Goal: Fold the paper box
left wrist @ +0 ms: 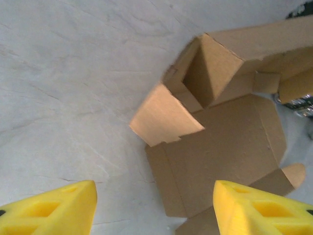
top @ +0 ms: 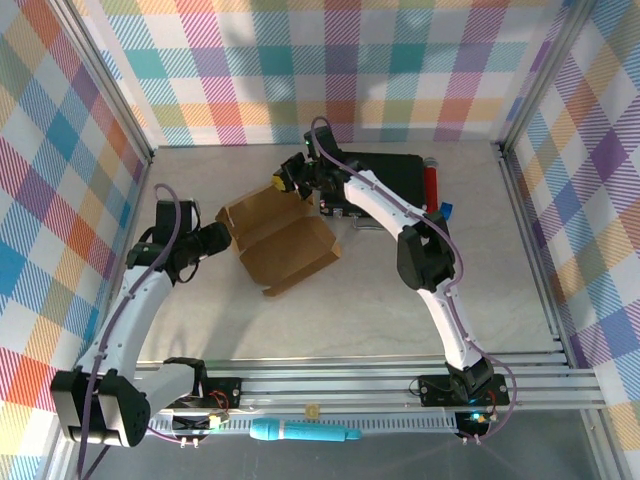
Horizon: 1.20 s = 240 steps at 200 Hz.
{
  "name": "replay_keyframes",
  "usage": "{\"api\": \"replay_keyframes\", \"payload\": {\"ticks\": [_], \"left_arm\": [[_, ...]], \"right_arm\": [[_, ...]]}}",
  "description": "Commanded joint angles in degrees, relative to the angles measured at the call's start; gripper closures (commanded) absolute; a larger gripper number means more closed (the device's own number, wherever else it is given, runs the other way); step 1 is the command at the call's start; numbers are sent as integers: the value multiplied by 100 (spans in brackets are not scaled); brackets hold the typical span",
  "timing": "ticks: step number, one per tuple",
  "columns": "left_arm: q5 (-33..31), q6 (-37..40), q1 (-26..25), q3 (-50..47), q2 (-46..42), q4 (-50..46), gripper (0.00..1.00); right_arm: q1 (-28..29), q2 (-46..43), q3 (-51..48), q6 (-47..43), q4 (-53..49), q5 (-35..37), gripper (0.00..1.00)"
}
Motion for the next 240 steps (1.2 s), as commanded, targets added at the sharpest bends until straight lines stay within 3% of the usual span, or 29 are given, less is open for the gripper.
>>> {"api": "replay_keyframes", "payload": {"ticks": [1,11,31,58,85,133,240], "left_arm": [[593,410,-54,433,360,-91,34],[571,444,-142,554,549,-124,33],[150,299,-262,763,946,-312,22],[-448,-82,-388,1134,1448,-637,23],[-914,-329,-510,1386,1803,-915,31],[-989,-368,-537,1304,2174,-578,47],[-1814,-886,-766,1584,2750,-787,95]], "right_arm": [[-48,244,209,-137,-2,-216,100],[-53,277,231,-70,39,-205,100],[-53,348,311,33,9,-183,100],[-50,361,326,69,-51,-144,100],[-48,370,315,162,-33,-95,100],[-48,447,402,365,79,-99,100],[-49,440,394,407,76,-66,100]]}}
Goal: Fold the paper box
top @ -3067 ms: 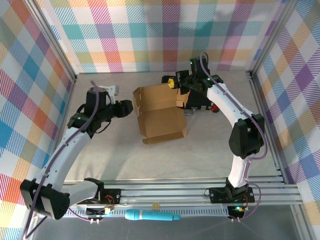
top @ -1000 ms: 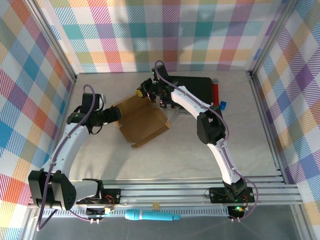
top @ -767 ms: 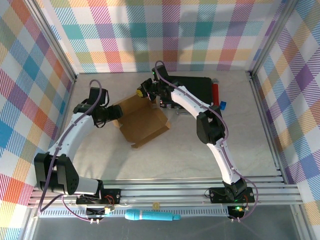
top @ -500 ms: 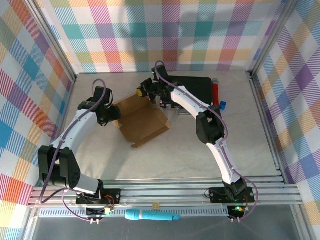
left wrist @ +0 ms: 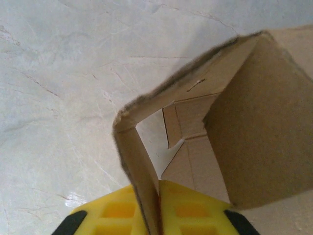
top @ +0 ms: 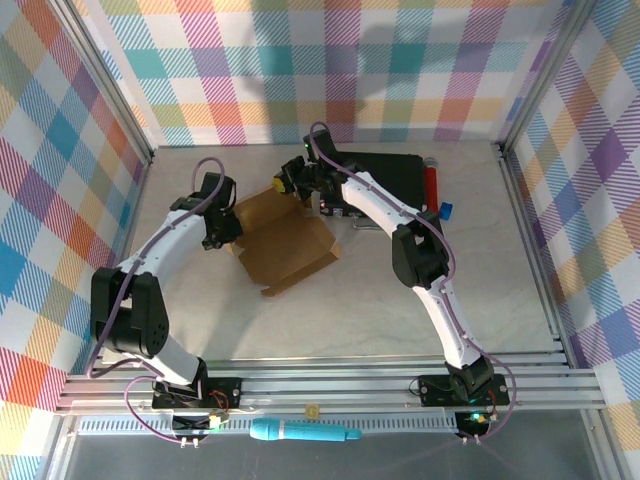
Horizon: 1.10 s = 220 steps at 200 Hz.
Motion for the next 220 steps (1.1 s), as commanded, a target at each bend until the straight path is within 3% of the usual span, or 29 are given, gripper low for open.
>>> {"api": "replay_keyframes", "payload": {"ticks": [1,12,61,119,146,190,220], "left_arm": [[-398,-190,-79,165,90,-209,96],[-519,-228,-84,156,110,-289,100],[-971,-720,-80,121,-186,-581,100],[-949,-2782,-359,630,75,-1235,100],[-611,-3267,-413,497,168,-787,100],[-371,-3152,-440,543,319,-359,100],[-578,-2707,-410,863,264,-807,100]], "right_arm": [[-16,82,175,99,45,-34,100],[-19,73,176,113,55,-25,100],[48,22,116,212,157,-16,100],[171,-258,-606,596,933,134,100],[200,-311,-737,633,1033,109,100],[198,-443,-1052,595,1127,93,100],[147,-428,-1038,497,959,-6,100]]}}
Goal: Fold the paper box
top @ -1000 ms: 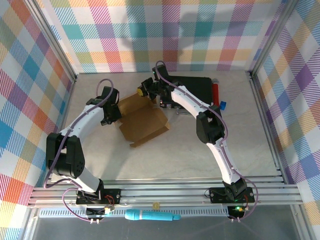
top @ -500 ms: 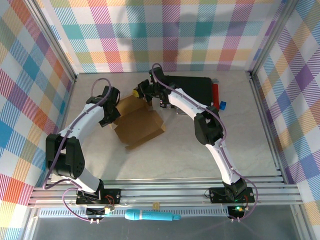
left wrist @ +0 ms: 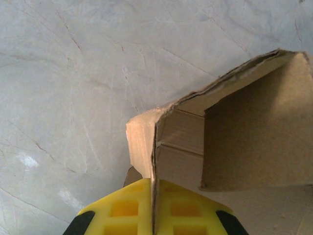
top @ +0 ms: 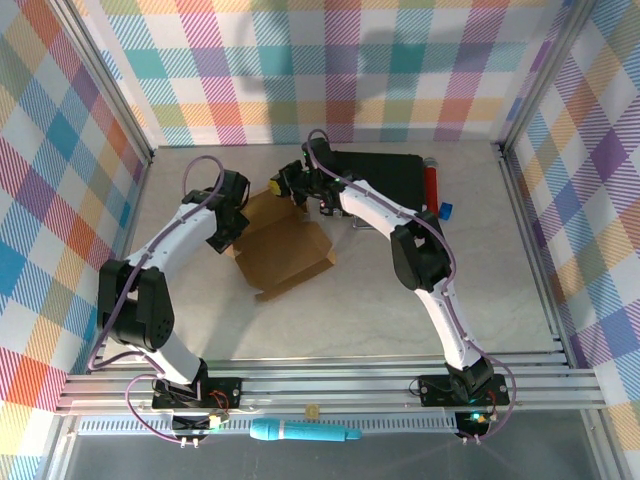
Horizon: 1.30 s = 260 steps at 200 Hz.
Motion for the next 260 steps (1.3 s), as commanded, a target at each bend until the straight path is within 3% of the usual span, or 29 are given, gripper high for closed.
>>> {"api": "replay_keyframes", "payload": {"ticks": [1,61,124,186,260], "left_arm": [[-44,269,-23,389,-33,-199,100],[758,221,235,1062,-7,-797,100],[708,563,388,1676,123,-1268,100],[1113,437,463,1251,95,-701,100],[1477,-61,455,-618,-480,1405,100]], "right_arm": [[3,-137,-85,14,-275,-116,100],[-83,-102,347,221,-698,-257,100],[-98,-159,941,481,-1516,-186,100],[-103,-155,857,441,-1485,-202,100],[-98,-32,484,233,-688,-351,100]]}}
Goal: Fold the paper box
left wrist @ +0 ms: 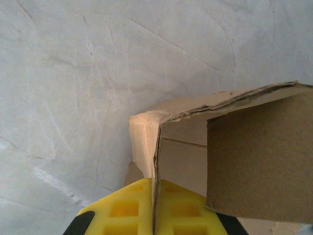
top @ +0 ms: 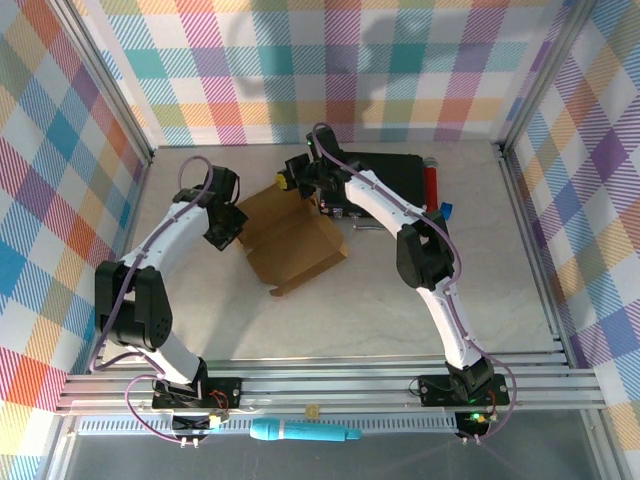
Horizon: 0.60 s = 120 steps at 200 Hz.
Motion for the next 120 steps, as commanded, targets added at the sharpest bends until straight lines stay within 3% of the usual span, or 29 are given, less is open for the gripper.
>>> {"api": "replay_keyframes", "payload": {"ticks": [1,41,74,120], "left_arm": [[277,-249,48,-440,-344,1001,100],[350,-668,-5,-756,-573,1420,100],[79,-866,15,-235,-617,742,100],[319,-1210,22,-206,-520,951,100]], "right_arm": [[48,-8,-144,-23,492,-418,100],[48,-140,-554,-8,720,-464,100],[48,-269,-769,65,828,-424,100],[48,-298,-753,301,961,-385,100]]}}
